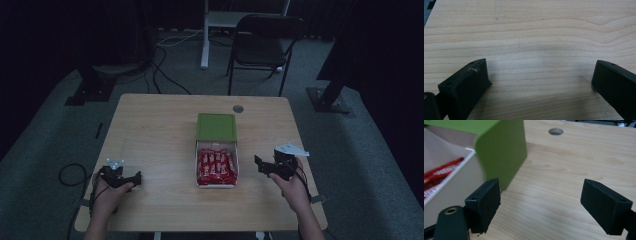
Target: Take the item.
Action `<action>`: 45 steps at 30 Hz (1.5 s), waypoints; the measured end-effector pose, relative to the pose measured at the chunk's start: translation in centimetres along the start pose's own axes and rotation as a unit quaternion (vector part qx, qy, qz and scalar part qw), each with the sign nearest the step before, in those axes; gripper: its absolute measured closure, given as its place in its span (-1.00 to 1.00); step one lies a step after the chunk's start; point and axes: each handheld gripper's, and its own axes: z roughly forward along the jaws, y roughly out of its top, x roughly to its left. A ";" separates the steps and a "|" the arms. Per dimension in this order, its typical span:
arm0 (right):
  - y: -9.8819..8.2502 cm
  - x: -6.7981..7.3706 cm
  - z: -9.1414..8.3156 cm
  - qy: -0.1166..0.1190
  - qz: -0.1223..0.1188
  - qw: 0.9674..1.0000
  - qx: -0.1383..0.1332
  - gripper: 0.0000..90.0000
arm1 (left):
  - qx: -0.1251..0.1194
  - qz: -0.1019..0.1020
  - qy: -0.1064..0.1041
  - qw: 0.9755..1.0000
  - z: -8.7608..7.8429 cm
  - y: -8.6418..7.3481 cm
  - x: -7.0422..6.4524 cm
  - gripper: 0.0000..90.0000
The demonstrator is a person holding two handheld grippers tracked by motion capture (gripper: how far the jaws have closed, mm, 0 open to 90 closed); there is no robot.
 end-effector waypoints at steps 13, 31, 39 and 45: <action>2.1 2.5 -0.4 0.027 -0.013 0.999 -0.016 -0.60 | 0.000 0.000 0.000 1.000 0.0 0.0 0.0 -0.96; 3.4 6.3 0.3 0.068 -0.036 0.997 -0.019 -0.60 | 0.000 0.000 0.000 1.000 0.0 0.0 0.0 -0.96; 3.4 8.2 0.9 0.089 -0.048 0.995 -0.013 -0.60 | 0.000 0.000 0.000 1.000 0.0 0.0 0.0 -0.96; 3.4 9.8 1.3 0.105 -0.057 0.993 -0.009 -0.60 | 0.000 0.000 0.000 1.000 0.0 0.0 0.0 -0.96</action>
